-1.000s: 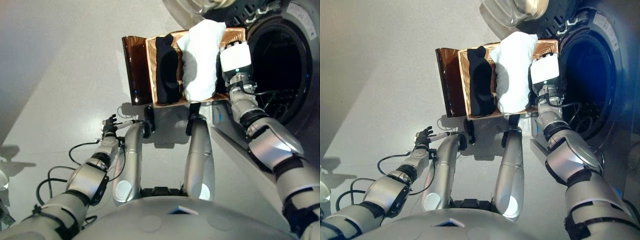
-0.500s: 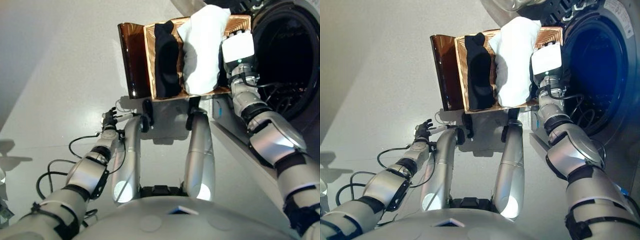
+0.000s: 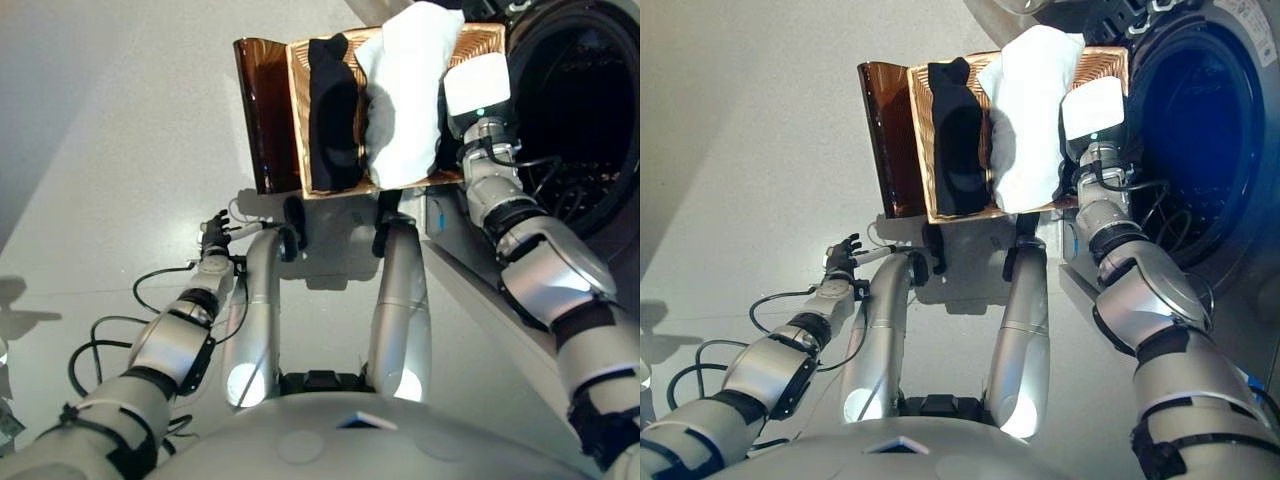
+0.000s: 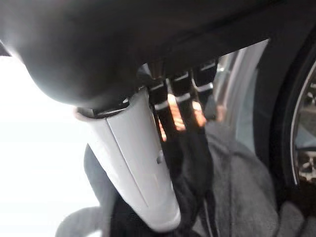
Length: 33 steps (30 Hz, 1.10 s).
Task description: Pick up the clothes and place them into the washing machine
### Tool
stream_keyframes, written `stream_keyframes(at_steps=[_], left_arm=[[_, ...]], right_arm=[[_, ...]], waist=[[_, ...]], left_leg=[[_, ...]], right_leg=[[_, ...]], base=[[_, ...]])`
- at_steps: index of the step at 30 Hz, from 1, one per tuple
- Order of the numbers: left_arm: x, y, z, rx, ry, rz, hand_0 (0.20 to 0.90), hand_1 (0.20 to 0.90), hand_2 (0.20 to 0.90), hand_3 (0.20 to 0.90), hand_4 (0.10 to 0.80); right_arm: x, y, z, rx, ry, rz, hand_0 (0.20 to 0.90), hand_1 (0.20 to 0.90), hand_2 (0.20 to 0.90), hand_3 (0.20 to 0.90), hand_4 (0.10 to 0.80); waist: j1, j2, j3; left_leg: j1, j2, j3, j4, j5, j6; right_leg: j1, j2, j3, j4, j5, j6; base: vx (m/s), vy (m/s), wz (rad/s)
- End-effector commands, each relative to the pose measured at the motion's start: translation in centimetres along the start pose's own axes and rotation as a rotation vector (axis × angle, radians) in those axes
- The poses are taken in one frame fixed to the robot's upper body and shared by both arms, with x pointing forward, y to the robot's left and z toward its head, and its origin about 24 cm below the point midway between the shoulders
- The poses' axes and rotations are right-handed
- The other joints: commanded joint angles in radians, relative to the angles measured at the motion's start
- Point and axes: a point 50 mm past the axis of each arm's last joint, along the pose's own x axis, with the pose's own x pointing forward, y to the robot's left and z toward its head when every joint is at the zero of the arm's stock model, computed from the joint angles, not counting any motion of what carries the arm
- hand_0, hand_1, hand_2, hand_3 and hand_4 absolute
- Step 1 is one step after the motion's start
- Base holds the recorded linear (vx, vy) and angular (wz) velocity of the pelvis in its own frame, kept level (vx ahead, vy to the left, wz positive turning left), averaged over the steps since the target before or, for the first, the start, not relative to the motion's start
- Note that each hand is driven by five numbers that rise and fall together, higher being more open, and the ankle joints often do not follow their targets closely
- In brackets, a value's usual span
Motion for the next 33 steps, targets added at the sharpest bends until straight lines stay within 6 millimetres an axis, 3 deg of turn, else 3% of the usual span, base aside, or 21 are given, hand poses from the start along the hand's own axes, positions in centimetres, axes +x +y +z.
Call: stream_keyframes(at_steps=[1, 18, 33], left_arm=[[-0.3, 2.1, -3.5, 0.031, 0.096, 0.087, 0.900, 0.900, 0.900, 0.900, 0.800], [-0.3, 2.5, -3.5, 0.036, 0.093, 0.109, 0.900, 0.900, 0.900, 0.900, 0.800], [-0.6, 2.7, -4.7, 0.014, 0.099, 0.128, 0.900, 0.900, 0.900, 0.900, 0.800]], right_arm=[[1.3, -2.2, -3.0, -0.038, 0.068, -0.086, 0.200, 0.200, 0.200, 0.200, 0.300], [0.4, -1.1, -3.6, 0.080, 0.123, -0.111, 0.200, 0.200, 0.200, 0.200, 0.300], [-3.0, 2.0, -4.8, 0.368, 0.223, -0.133, 0.200, 0.200, 0.200, 0.200, 0.300]], waist=[[0.003, 0.014, -0.026], [-0.001, 0.005, -0.037], [-0.021, -0.006, -0.043]], left_leg=[[-0.001, -0.001, -0.059, -0.066, 0.037, -0.106], [0.031, -0.003, -0.057, -0.120, 0.057, -0.100], [0.194, -0.035, -0.055, -0.354, 0.149, -0.103]], right_leg=[[0.057, 0.025, -0.002, 0.077, -0.143, -0.080], [0.086, 0.028, -0.002, 0.033, -0.118, -0.075], [0.247, 0.022, -0.013, -0.185, -0.028, -0.039]], base=[[0.000, 0.000, 0.00], [0.000, 0.000, 0.00], [0.023, -0.002, -0.03]])
